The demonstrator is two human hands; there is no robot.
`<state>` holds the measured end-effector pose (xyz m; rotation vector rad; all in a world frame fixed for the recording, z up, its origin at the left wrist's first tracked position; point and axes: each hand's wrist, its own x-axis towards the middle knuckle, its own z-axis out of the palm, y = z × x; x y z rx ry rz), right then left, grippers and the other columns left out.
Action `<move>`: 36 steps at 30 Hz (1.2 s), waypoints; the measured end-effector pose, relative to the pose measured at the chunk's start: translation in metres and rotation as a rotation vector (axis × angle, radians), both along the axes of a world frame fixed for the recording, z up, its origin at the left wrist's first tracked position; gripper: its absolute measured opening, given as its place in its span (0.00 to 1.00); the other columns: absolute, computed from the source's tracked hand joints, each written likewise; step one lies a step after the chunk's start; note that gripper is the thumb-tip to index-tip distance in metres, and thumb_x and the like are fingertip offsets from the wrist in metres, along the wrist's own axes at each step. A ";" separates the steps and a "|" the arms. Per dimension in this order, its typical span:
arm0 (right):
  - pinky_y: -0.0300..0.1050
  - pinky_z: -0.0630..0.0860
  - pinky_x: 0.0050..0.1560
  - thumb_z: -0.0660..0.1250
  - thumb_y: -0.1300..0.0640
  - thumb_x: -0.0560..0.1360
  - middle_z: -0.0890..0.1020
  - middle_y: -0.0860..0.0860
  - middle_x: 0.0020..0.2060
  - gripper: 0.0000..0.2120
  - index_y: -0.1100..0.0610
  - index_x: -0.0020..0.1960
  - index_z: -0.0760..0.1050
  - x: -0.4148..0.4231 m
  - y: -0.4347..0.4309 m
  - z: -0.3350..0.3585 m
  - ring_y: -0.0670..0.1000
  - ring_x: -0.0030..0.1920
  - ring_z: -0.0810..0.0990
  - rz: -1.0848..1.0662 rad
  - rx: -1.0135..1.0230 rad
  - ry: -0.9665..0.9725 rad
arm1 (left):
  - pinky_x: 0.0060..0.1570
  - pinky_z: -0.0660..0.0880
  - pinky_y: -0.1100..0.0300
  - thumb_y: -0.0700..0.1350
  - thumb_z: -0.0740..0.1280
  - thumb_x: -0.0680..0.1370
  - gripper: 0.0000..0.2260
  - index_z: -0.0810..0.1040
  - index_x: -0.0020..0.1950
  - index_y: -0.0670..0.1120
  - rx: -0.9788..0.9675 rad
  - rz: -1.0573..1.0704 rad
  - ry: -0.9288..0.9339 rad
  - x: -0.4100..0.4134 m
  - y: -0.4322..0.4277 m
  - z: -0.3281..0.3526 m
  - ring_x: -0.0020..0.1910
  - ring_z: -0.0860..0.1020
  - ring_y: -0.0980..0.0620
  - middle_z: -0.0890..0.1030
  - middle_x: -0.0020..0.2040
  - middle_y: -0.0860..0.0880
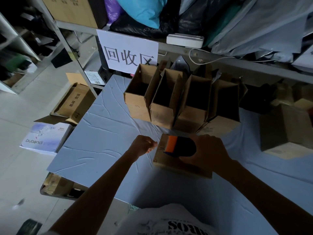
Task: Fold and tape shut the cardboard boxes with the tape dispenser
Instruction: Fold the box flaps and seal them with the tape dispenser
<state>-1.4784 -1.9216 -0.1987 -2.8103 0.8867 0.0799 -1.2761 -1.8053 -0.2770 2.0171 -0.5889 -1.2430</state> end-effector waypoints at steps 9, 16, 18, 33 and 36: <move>0.38 0.68 0.40 0.65 0.27 0.61 0.82 0.46 0.45 0.34 0.47 0.59 0.72 0.007 -0.006 -0.005 0.48 0.43 0.80 -0.003 -0.057 0.049 | 0.51 0.76 0.57 0.52 0.73 0.72 0.17 0.75 0.57 0.48 0.028 0.058 -0.026 -0.012 0.010 -0.006 0.47 0.81 0.51 0.83 0.46 0.47; 0.39 0.65 0.40 0.66 0.27 0.62 0.82 0.47 0.46 0.34 0.48 0.58 0.72 0.019 -0.008 -0.009 0.49 0.42 0.79 0.024 -0.050 0.081 | 0.35 0.71 0.66 0.49 0.78 0.67 0.12 0.79 0.43 0.48 -0.070 0.233 -0.332 -0.025 0.014 -0.002 0.37 0.79 0.59 0.80 0.37 0.55; 0.38 0.65 0.40 0.66 0.27 0.62 0.82 0.47 0.46 0.34 0.48 0.58 0.72 0.019 -0.010 -0.008 0.48 0.43 0.79 0.025 -0.040 0.088 | 0.34 0.71 0.65 0.47 0.79 0.66 0.15 0.76 0.46 0.48 -0.042 0.215 -0.358 -0.028 0.014 0.003 0.38 0.78 0.57 0.79 0.38 0.54; 0.37 0.63 0.39 0.59 0.23 0.64 0.82 0.45 0.46 0.36 0.42 0.65 0.69 0.003 -0.005 -0.002 0.47 0.43 0.80 0.093 0.021 0.001 | 0.50 0.77 0.56 0.43 0.72 0.73 0.08 0.84 0.51 0.43 -0.083 0.223 -0.325 -0.047 0.003 0.011 0.48 0.81 0.50 0.84 0.47 0.47; 0.40 0.63 0.39 0.62 0.25 0.64 0.82 0.47 0.46 0.35 0.43 0.64 0.71 0.002 -0.001 -0.004 0.50 0.43 0.80 0.111 0.005 0.000 | 0.44 0.72 0.62 0.41 0.71 0.73 0.06 0.84 0.49 0.44 -0.057 0.218 -0.397 -0.050 -0.001 0.011 0.47 0.81 0.51 0.84 0.46 0.47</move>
